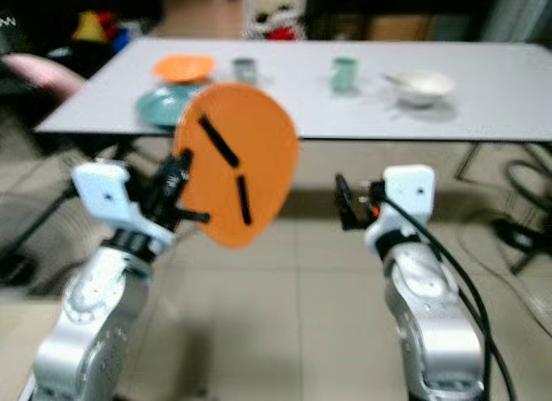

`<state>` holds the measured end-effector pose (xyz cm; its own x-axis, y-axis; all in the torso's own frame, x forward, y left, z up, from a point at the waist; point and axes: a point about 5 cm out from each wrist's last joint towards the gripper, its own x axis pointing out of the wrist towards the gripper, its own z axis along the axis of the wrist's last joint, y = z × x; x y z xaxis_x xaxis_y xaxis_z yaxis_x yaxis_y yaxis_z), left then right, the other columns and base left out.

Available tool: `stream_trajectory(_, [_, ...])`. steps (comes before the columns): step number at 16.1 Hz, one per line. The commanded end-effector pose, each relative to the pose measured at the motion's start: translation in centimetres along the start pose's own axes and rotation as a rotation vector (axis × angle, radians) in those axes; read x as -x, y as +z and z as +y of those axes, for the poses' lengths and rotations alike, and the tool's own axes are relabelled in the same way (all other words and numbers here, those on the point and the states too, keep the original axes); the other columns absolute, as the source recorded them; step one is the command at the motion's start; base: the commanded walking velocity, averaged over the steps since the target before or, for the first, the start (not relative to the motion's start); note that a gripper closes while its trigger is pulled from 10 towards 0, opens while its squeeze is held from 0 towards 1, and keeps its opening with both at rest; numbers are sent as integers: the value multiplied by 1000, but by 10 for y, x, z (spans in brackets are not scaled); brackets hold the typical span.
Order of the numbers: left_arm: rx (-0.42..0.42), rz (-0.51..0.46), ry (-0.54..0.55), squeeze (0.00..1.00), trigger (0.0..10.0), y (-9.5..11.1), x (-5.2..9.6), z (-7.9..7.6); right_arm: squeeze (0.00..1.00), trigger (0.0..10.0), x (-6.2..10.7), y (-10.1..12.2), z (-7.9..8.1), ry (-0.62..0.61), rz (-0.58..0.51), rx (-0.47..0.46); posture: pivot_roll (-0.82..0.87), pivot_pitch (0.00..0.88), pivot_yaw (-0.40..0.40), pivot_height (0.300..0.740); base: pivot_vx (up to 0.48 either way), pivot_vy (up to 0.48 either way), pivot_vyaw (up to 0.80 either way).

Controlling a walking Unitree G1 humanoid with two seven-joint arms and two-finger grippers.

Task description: Setting the table

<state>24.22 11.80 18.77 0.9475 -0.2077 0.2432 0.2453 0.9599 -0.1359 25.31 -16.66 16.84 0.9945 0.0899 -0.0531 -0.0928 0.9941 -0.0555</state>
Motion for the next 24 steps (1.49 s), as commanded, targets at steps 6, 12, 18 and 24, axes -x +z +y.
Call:
stream_trajectory(6, [-22,-36,16,0,10000,5,-3,2,0,10000,-5,4,-4,8,-19,27,-106,0,32,740,383,0,-343])
stream_trajectory(12, [-1,-35,42,0,10000,4,-4,6,0,10000,-11,6,0,29,-31,27,-104,0,30,740,396,0,0])
stream_trajectory(18, [14,-31,34,0,10000,2,-6,6,0,10000,-14,5,-2,16,-24,8,-108,0,37,740,395,0,-354])
stream_trajectory(24, [7,-24,31,0,10000,1,-7,7,0,10000,-17,7,-1,28,-32,5,-109,0,40,740,396,0,-520])
